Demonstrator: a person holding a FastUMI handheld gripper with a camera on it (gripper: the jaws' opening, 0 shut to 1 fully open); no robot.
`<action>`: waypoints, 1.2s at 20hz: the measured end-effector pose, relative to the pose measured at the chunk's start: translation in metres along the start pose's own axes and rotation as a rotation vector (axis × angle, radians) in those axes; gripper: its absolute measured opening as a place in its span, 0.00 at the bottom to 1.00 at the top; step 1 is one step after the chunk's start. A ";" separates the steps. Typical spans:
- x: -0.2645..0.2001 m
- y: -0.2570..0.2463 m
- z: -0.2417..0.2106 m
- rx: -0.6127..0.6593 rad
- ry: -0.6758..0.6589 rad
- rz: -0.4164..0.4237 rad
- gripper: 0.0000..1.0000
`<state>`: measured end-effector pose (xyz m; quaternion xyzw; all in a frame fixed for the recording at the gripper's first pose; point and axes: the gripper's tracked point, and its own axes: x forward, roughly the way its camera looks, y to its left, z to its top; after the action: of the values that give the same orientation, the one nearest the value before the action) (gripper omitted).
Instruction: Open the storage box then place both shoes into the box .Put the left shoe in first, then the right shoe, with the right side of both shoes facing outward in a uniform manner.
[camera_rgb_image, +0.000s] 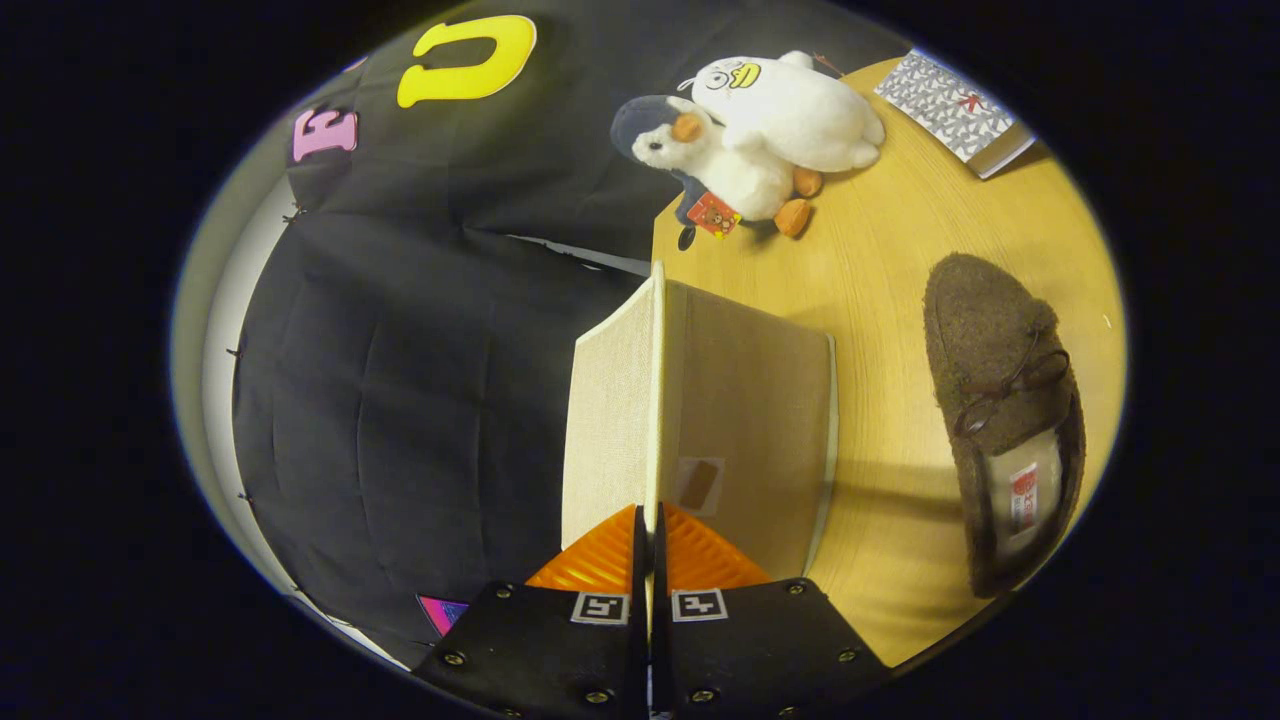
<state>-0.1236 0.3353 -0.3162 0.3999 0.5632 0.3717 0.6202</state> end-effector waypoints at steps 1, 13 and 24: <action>-0.002 0.007 0.002 0.000 -0.003 0.006 0.01; 0.017 0.184 0.012 -0.246 -0.033 -0.069 0.02; 0.173 0.262 -0.020 -0.260 0.029 -0.195 0.04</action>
<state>-0.1310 0.6008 -0.1466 0.2542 0.5554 0.3851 0.6918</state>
